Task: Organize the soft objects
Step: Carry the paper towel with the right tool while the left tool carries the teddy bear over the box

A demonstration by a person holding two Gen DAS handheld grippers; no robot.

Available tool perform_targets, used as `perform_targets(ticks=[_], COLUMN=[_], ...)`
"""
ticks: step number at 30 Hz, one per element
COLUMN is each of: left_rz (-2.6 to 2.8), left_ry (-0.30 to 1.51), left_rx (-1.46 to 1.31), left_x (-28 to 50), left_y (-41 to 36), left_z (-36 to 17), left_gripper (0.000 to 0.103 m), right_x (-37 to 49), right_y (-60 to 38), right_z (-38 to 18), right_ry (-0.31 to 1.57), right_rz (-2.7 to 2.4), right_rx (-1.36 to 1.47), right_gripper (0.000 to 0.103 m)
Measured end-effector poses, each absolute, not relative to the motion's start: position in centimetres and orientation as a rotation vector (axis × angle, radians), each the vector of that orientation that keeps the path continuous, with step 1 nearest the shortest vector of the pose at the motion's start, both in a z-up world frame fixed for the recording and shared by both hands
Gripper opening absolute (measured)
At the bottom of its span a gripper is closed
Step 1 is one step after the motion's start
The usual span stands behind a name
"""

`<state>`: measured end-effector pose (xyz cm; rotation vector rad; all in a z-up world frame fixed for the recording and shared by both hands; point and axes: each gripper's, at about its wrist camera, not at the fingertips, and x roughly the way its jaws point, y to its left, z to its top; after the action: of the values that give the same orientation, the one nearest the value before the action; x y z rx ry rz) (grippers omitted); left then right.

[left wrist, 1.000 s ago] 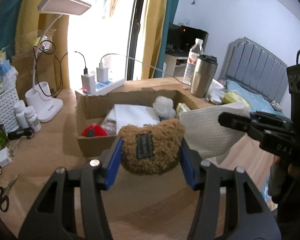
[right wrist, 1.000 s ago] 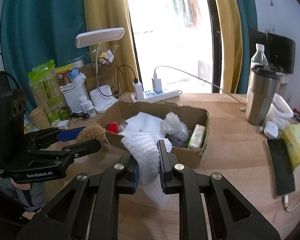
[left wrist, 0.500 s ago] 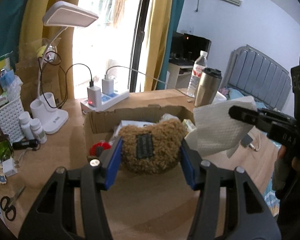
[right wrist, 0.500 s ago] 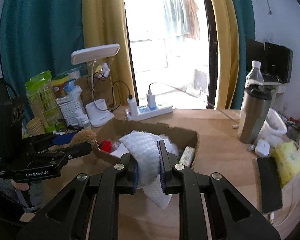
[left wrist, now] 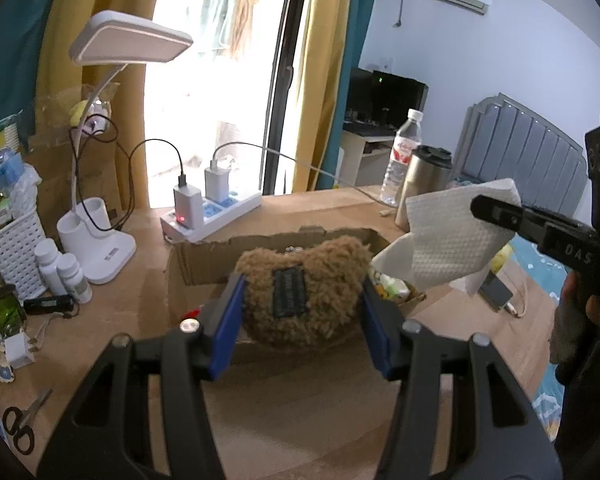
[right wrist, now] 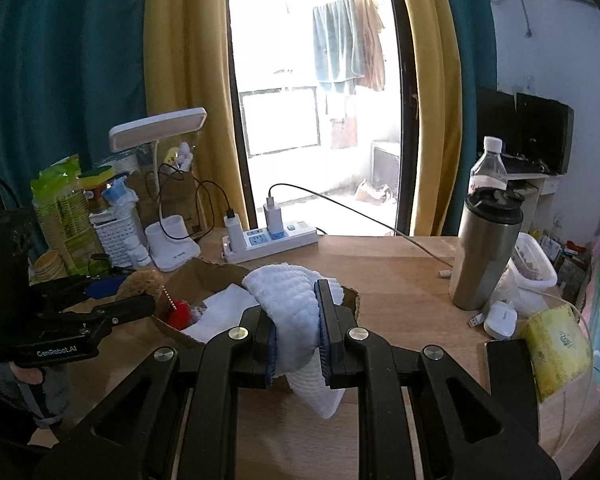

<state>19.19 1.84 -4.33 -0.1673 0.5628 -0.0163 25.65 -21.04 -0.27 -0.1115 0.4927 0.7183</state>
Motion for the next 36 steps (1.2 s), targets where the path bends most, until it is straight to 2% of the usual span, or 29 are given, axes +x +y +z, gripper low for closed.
perform_targets(ticks=[36], left_rz=[-0.038], left_ry=[0.623], left_rx=[-0.238], left_x=[24.2], left_y=[6.0], left_z=[-8.1], left_gripper=[0.056], right_x=[30.9], right_y=[-11.9], right_z=[-7.1], right_ry=[0.724], right_rz=[0.831], right_rx=[-0.178], right_gripper=[0.018])
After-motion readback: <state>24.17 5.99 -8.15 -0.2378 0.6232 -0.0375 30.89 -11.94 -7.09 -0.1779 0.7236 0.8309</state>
